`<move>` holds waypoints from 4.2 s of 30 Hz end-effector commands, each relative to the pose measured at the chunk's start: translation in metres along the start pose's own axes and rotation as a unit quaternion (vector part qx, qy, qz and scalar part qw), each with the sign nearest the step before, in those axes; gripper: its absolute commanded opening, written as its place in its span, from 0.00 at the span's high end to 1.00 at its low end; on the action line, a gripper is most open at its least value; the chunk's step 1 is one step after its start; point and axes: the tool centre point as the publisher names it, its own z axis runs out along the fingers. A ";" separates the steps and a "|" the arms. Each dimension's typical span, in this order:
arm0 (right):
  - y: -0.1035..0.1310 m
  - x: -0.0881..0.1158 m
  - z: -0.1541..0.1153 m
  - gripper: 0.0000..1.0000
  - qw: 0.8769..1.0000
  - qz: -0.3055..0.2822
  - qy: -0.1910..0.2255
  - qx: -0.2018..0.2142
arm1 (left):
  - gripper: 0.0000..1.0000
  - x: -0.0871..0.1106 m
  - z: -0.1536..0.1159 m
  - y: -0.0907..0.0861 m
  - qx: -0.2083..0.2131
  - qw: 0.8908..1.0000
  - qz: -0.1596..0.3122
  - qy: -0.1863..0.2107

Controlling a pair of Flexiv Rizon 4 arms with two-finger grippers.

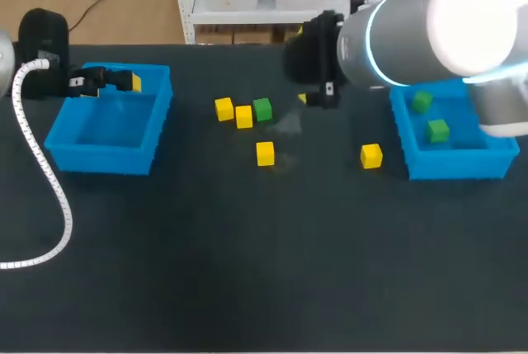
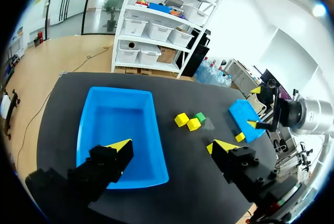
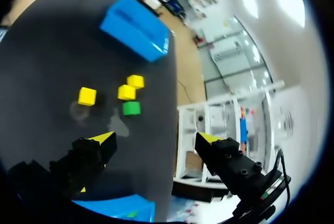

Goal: Put the green cubes in the right bin and the yellow cubes in the left bin.

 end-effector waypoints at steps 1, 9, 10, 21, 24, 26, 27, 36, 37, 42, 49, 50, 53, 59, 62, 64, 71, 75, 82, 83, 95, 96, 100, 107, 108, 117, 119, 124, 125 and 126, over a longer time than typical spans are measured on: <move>0.002 -0.006 0.029 0.00 0.997 -0.047 -0.015 -0.061 | 0.00 0.001 0.000 0.002 0.005 1.000 0.001 -0.003; 0.001 -0.019 0.059 0.00 0.997 -0.047 0.005 -0.065 | 0.00 0.001 0.000 0.002 0.005 1.000 0.001 -0.003; -0.001 -0.019 0.062 0.00 0.997 -0.045 0.010 -0.064 | 0.00 0.001 0.000 0.002 0.005 1.000 0.001 -0.003; -0.014 -0.019 0.084 0.00 0.990 -0.039 0.043 -0.129 | 0.00 0.001 0.000 0.002 0.005 1.000 0.001 -0.003; -0.014 -0.019 0.086 0.00 0.986 -0.033 0.043 -0.159 | 0.00 0.001 0.000 0.002 0.005 1.000 0.001 -0.003; -0.013 -0.019 0.087 0.00 0.983 -0.026 0.043 -0.175 | 0.00 0.001 0.000 0.002 0.005 1.000 0.001 -0.003; -0.013 -0.019 0.088 0.00 0.981 -0.022 0.042 -0.188 | 0.00 0.001 0.000 0.002 0.005 1.000 0.001 -0.003; -0.017 -0.020 0.089 0.00 0.981 0.025 0.027 -0.188 | 0.00 0.001 0.000 0.002 0.005 1.000 0.001 -0.003; -0.017 -0.020 0.089 0.00 0.981 0.025 0.027 -0.188 | 0.00 0.001 0.000 0.002 0.005 1.000 0.001 -0.003; -0.017 -0.020 0.089 0.00 0.981 0.025 0.027 -0.188 | 0.00 0.001 0.000 0.002 0.005 1.000 0.001 -0.003; -0.017 -0.020 0.089 0.00 0.981 0.025 0.027 -0.188 | 0.00 0.001 0.000 0.002 0.005 1.000 0.001 -0.003; -0.017 -0.020 0.089 0.00 0.981 0.025 0.027 -0.188 | 0.00 0.001 0.000 0.002 0.005 1.000 0.001 -0.003; -0.017 -0.020 0.089 0.00 0.981 0.025 0.027 -0.188 | 0.00 0.001 0.000 0.002 0.005 1.000 0.001 -0.003; -0.028 -0.021 0.092 0.00 0.969 0.029 0.026 -0.242 | 0.00 0.001 0.000 0.002 0.005 1.000 0.001 -0.003; -0.041 -0.023 0.098 0.00 0.957 0.032 0.024 -0.286 | 0.00 0.001 0.000 0.002 0.005 1.000 0.001 -0.003; -0.049 -0.024 0.107 0.00 0.953 0.034 0.028 -0.299 | 0.00 0.001 0.000 0.002 0.005 1.000 0.001 -0.003; -0.054 -0.024 0.139 0.00 0.914 0.041 0.043 -0.402 | 0.00 0.001 0.000 0.002 0.005 1.000 0.001 -0.003; -0.047 -0.025 0.148 0.00 0.899 0.040 0.050 -0.432 | 0.00 0.001 0.000 0.002 0.005 1.000 0.001 -0.003; -0.032 -0.020 0.149 0.00 0.884 0.039 0.056 -0.462 | 0.00 0.001 0.000 0.002 0.005 1.000 0.001 -0.003; -0.031 -0.019 0.149 0.00 0.883 0.040 0.057 -0.464 | 0.00 0.001 0.000 0.002 0.005 1.000 0.001 -0.003; 0.001 -0.012 0.153 0.00 0.876 0.050 0.061 -0.476 | 0.00 0.001 0.000 0.002 0.005 1.000 0.001 -0.003; 0.003 -0.011 0.154 0.00 0.874 0.050 0.062 -0.479 | 0.00 0.001 0.000 0.002 0.005 1.000 0.001 -0.003; 0.012 -0.011 0.162 0.00 0.869 0.052 0.065 -0.487 | 0.00 0.001 0.000 0.002 0.005 1.000 0.001 -0.003; 0.024 -0.007 0.177 0.00 0.860 0.053 0.081 -0.502 | 0.00 0.001 0.000 0.002 0.005 1.000 0.001 -0.003; 0.026 -0.006 0.178 0.00 0.858 0.054 0.081 -0.504 | 0.00 0.001 0.000 0.002 0.005 1.000 0.001 -0.003; 0.034 -0.001 0.187 1.00 0.858 0.075 0.081 -0.502 | 0.00 0.001 0.000 0.002 0.005 1.000 0.001 -0.003; 0.033 0.000 0.187 1.00 0.859 0.078 0.081 -0.499 | 0.00 0.001 0.000 0.002 0.005 1.000 0.001 -0.003; 0.028 0.001 0.186 1.00 0.861 0.091 0.075 -0.494 | 0.00 0.001 0.000 0.002 0.005 1.000 0.001 -0.003; 0.026 0.001 0.186 1.00 0.862 0.097 0.071 -0.492 | 0.00 0.001 0.000 0.002 0.005 1.000 0.001 -0.003; 0.025 0.000 0.186 1.00 0.863 0.103 0.066 -0.491 | 0.00 0.001 0.000 0.002 0.005 1.000 0.001 -0.003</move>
